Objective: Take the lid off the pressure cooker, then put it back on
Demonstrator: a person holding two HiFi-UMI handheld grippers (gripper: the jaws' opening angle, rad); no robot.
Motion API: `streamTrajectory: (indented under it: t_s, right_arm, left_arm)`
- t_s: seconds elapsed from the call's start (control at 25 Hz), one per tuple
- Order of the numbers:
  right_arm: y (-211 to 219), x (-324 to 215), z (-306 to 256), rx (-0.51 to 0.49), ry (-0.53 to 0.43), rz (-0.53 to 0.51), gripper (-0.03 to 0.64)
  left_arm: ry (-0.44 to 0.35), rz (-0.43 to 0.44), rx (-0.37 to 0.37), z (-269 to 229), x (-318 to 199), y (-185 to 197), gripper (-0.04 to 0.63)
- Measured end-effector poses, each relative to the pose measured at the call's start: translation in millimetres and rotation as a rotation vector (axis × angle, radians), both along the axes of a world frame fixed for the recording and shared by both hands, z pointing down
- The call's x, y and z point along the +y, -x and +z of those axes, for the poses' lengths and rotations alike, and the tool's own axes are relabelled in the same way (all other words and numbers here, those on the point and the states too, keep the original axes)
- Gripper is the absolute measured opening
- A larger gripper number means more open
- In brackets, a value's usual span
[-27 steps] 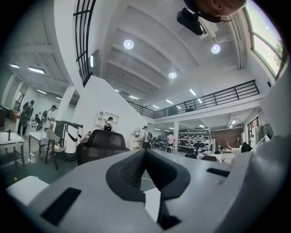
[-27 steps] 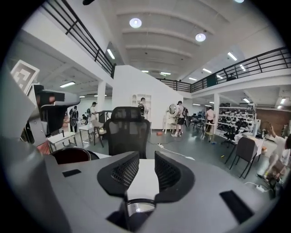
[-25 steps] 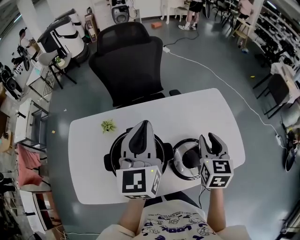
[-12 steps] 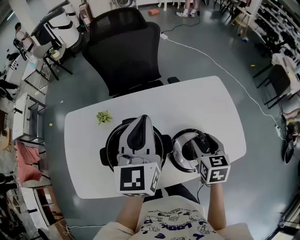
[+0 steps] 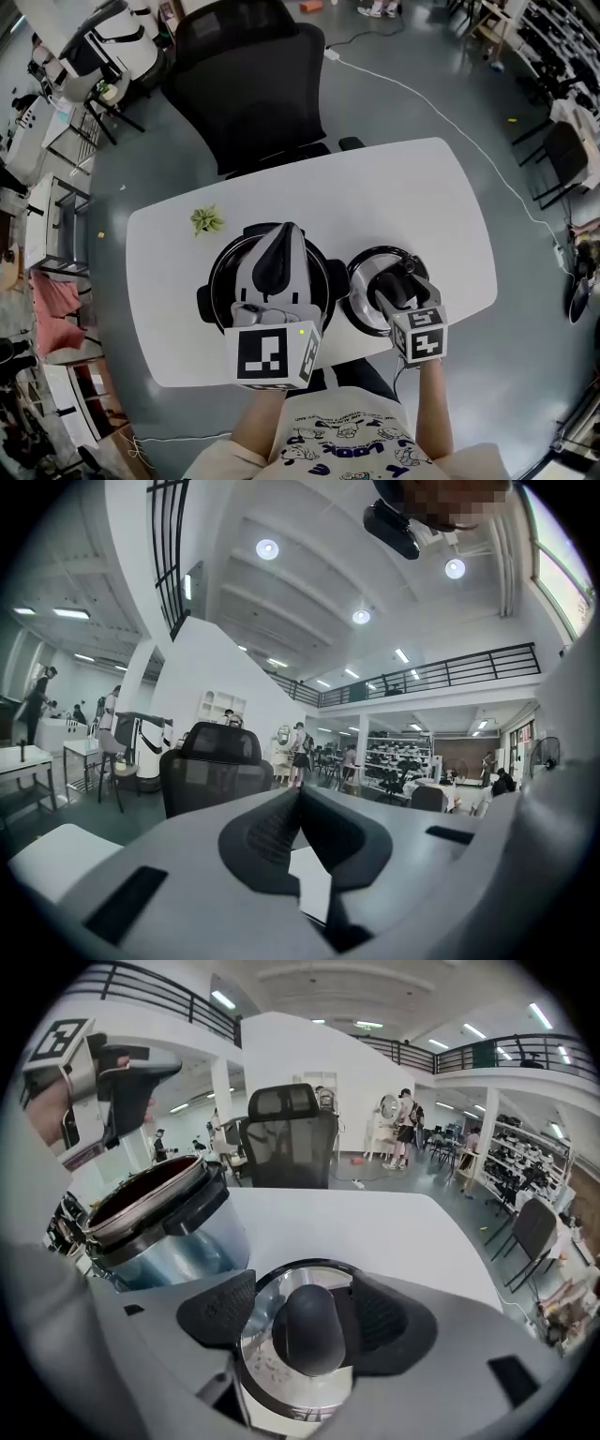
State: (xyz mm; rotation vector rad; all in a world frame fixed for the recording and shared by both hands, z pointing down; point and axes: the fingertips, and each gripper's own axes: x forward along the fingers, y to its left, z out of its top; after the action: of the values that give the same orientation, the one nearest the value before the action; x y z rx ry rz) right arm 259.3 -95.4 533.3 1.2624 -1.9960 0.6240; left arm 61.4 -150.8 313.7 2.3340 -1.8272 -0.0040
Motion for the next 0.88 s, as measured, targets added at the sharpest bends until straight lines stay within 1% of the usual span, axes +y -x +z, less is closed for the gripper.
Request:
streamTrajectory:
  t_s: [0.4,0.6,0.88]
  right_arm:
    - [3.9,6.3,37.2,0.039,0.100,-0.031,0.342]
    - [2.2,6.9,51.4,0.066,0.131,-0.054,0.342]
    - [-1.4,6.3,69.1,0.076,0.162,-0.060,0.342]
  left_arm:
    - [0.031,-0.008,0.002,14.4,-5.3,3.4,0.014]
    - [0.045,-0.013,-0.001,20.3,-5.9,3.8,0.014]
    - [0.063,-0.027,-0.004,32.2,-8.9,6.1,0.014]
